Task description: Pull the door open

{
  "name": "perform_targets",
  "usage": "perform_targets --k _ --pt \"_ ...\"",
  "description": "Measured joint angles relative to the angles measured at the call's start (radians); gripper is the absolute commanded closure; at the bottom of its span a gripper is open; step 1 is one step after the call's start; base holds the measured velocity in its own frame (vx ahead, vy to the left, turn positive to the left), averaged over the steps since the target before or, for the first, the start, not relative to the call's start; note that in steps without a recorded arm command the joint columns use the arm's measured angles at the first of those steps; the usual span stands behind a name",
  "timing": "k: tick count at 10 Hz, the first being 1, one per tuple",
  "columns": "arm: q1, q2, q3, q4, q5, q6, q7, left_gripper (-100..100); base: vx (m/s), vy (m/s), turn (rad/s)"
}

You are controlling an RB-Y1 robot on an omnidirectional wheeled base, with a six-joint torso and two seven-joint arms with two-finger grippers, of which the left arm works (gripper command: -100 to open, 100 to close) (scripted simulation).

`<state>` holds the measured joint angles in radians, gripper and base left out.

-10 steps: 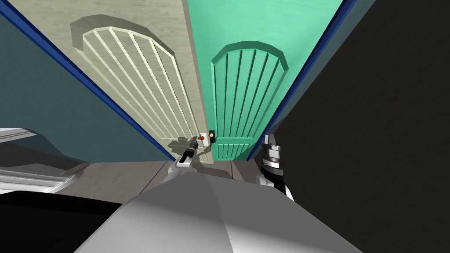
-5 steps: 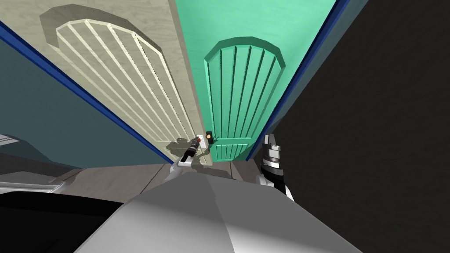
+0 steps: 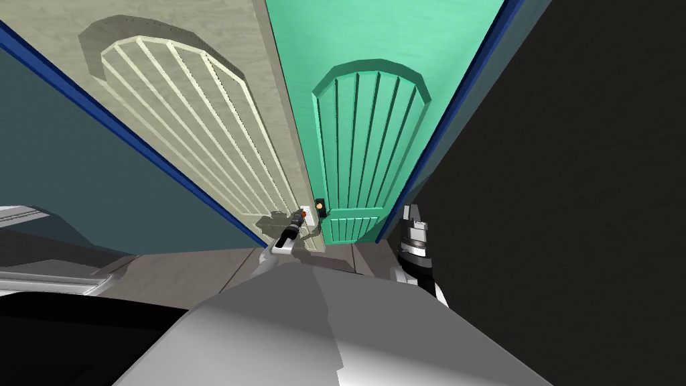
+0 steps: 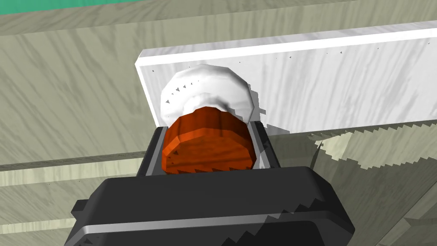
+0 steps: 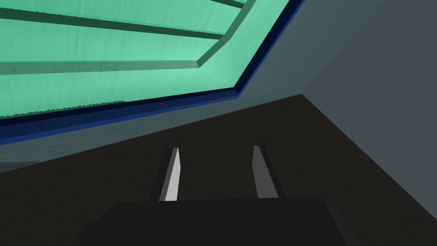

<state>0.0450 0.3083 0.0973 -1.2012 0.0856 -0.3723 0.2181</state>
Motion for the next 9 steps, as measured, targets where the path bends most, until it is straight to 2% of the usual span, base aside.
perform_targets --k 1,2,4,5,6,9 --pt "-0.003 0.009 -0.001 0.012 0.001 -0.002 0.004 100 -0.133 0.015 0.025" --pt "0.015 0.009 0.001 0.001 0.002 0.001 0.005 100 -0.181 0.065 0.01" --pt "0.037 0.034 -0.001 -0.002 0.005 0.0 0.021 100 -0.208 0.101 -0.062" --pt "0.045 0.045 -0.009 -0.004 0.006 -0.002 0.03 -100 -0.213 0.059 -0.093" --pt "0.046 0.051 -0.019 -0.006 0.006 -0.007 0.038 -100 -0.211 0.025 -0.07" --pt "0.068 0.066 -0.062 -0.058 0.002 -0.009 0.061 -100 -0.211 0.022 -0.078"
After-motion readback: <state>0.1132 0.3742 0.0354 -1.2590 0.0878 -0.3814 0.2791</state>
